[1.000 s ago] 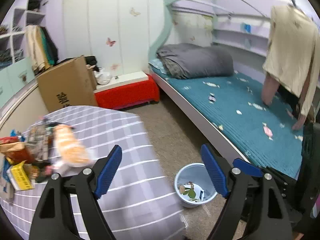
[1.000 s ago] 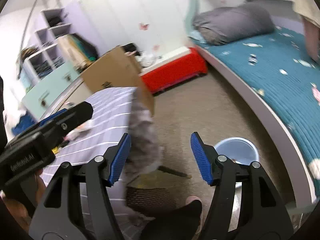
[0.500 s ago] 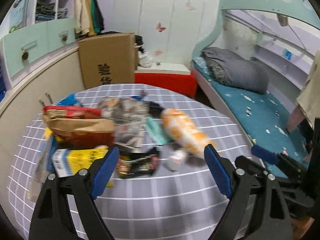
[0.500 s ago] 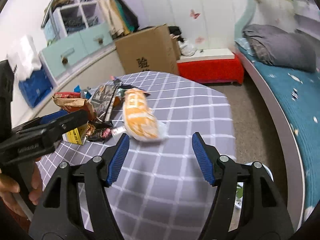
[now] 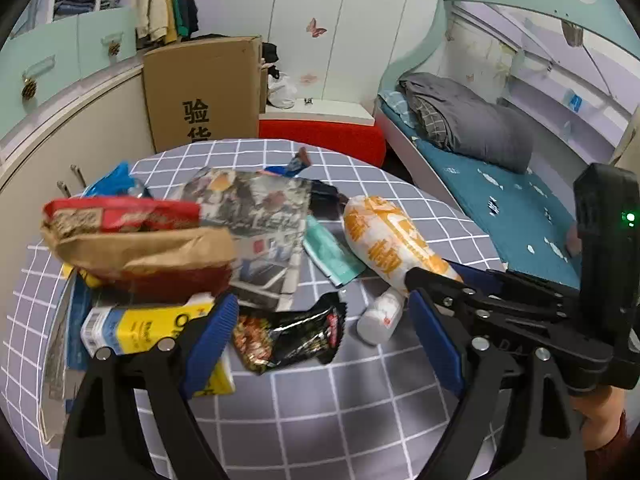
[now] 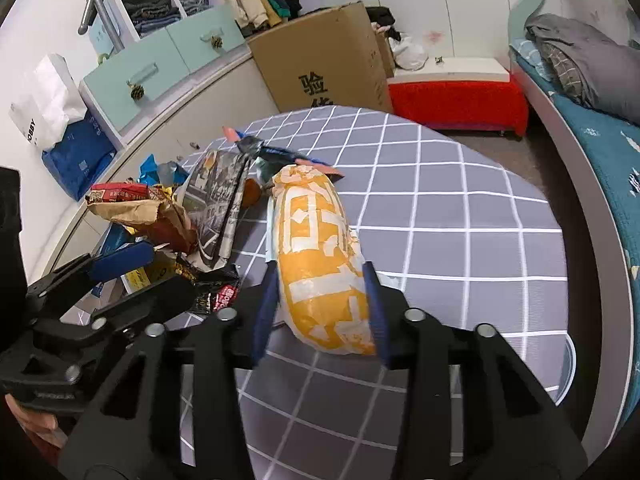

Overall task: Collect trash
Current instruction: 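Grasp the orange-white snack bag with the right tool while the left tool grasps the white bottle, then carry bag and bottle to the blue bucket and open both tools over it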

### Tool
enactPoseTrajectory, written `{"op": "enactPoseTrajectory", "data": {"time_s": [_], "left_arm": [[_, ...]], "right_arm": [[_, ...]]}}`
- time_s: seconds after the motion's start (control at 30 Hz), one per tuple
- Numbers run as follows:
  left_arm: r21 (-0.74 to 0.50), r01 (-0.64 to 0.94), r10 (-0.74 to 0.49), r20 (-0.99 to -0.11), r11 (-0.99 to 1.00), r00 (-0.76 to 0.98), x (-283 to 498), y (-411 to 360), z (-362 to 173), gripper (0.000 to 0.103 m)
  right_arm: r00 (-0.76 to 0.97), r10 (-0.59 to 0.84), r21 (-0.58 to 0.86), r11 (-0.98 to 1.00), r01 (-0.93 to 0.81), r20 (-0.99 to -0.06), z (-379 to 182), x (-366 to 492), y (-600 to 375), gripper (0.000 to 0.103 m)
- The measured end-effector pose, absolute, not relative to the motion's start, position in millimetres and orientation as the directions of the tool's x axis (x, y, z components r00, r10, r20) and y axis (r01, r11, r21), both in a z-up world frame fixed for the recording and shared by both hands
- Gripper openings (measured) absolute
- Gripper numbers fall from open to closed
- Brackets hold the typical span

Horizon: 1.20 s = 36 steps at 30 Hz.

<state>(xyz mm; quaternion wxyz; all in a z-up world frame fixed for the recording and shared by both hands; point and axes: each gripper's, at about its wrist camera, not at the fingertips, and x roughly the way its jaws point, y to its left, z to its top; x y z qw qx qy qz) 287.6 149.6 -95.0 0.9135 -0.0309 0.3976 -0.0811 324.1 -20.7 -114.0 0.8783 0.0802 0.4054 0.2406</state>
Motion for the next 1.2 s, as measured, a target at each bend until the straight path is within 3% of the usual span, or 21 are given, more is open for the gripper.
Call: {"op": "enactPoseTrajectory", "data": {"time_s": [0.17,0.33,0.43,0.53,0.6,0.63,0.87,1.2], "left_arm": [[-0.083,0.186,-0.187,-0.723,0.979,0.665,289.8,127.8,-97.2,0.085],[0.034,0.227,-0.128,-0.739,0.973,0.661,293.8,94.7,-107.7,0.085],[0.087,0.257,-0.107,-0.748,0.962,0.655,295.6,80.7,-112.9,0.077],[0.112,0.274,-0.088,-0.776,0.955,0.625,301.9,71.0,-122.8,0.063],[0.153,0.254,-0.037,-0.788,0.955,0.614,303.9,67.0,-128.0,0.034],[0.154,0.249,-0.031,-0.792,0.956,0.609,303.6,66.6,-128.8,0.029],[0.083,0.217,-0.084,-0.746,0.973,0.661,291.0,57.6,-99.6,0.024],[0.034,0.350,-0.247,-0.644,0.936,0.724,256.8,-57.9,-63.8,0.024]], "right_arm": [[0.665,0.435,0.316,0.900,-0.300,-0.607,-98.9,296.2,-54.5,0.038],[0.686,0.432,0.338,0.899,-0.277,-0.586,-99.3,277.0,-79.2,0.038],[0.679,0.441,0.354,0.894,-0.275,-0.587,-105.1,272.0,-85.8,0.038],[0.670,0.453,0.370,0.887,-0.276,-0.588,-110.4,269.7,-88.7,0.038],[0.668,0.458,0.378,0.884,-0.275,-0.586,-112.7,268.0,-91.5,0.038],[0.669,0.459,0.379,0.883,-0.275,-0.585,-113.4,266.9,-93.0,0.038],[0.711,0.454,0.411,0.877,-0.249,-0.537,-108.6,254.8,-122.2,0.038],[0.799,0.368,0.476,0.871,-0.118,-0.475,-111.8,221.3,-216.7,0.038]]}}
